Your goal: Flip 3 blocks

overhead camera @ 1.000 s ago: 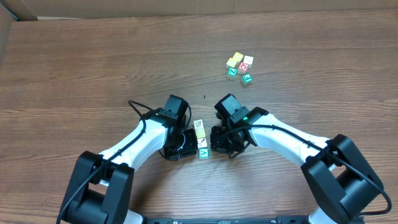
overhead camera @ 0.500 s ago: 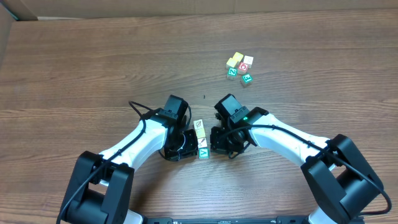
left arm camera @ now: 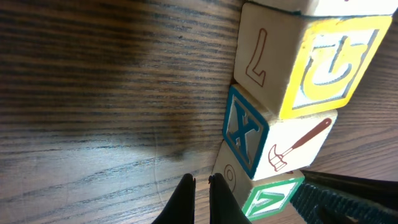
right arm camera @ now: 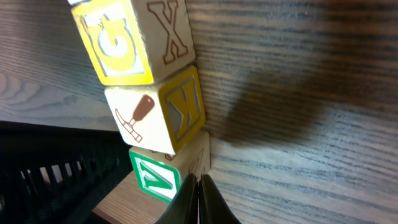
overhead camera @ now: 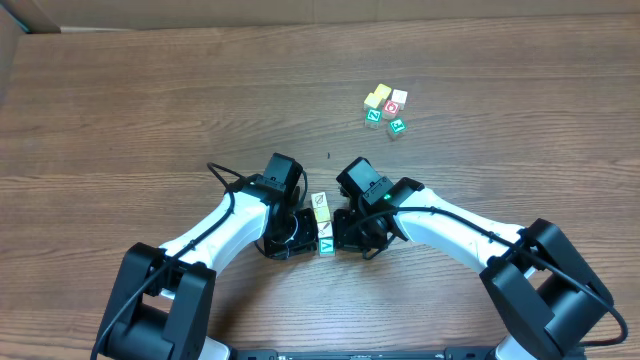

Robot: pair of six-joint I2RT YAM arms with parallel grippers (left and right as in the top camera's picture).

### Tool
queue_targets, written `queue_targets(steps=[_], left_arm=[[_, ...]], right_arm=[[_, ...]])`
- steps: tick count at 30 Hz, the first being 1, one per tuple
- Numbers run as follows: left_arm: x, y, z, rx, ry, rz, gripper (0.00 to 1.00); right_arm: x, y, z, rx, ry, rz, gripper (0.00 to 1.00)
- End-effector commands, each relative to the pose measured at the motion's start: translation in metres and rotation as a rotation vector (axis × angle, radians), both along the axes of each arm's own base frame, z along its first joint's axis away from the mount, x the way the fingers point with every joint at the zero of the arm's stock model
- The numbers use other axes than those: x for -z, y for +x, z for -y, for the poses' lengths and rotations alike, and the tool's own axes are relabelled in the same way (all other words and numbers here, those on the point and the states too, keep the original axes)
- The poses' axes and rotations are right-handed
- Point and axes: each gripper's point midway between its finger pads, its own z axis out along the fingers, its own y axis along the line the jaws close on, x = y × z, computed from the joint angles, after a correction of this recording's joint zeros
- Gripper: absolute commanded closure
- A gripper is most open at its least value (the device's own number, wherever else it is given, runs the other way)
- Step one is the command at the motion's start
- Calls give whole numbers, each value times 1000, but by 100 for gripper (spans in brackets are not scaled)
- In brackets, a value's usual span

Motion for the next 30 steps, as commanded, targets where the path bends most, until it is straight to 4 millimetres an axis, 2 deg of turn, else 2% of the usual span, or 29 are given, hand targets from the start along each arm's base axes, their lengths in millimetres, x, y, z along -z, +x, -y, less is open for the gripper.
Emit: queue_targets(steps=[1, 13, 30], left_arm=[[-3, 4, 6, 29, -22, 10, 96], [-6, -1, 14, 34, -69, -12, 96], [-5, 1, 5, 22, -28, -9, 96]], right_arm=[[4, 3, 3, 11, -22, 17, 95], [5, 5, 5, 15, -34, 29, 95], [5, 6, 6, 15, -36, 32, 95]])
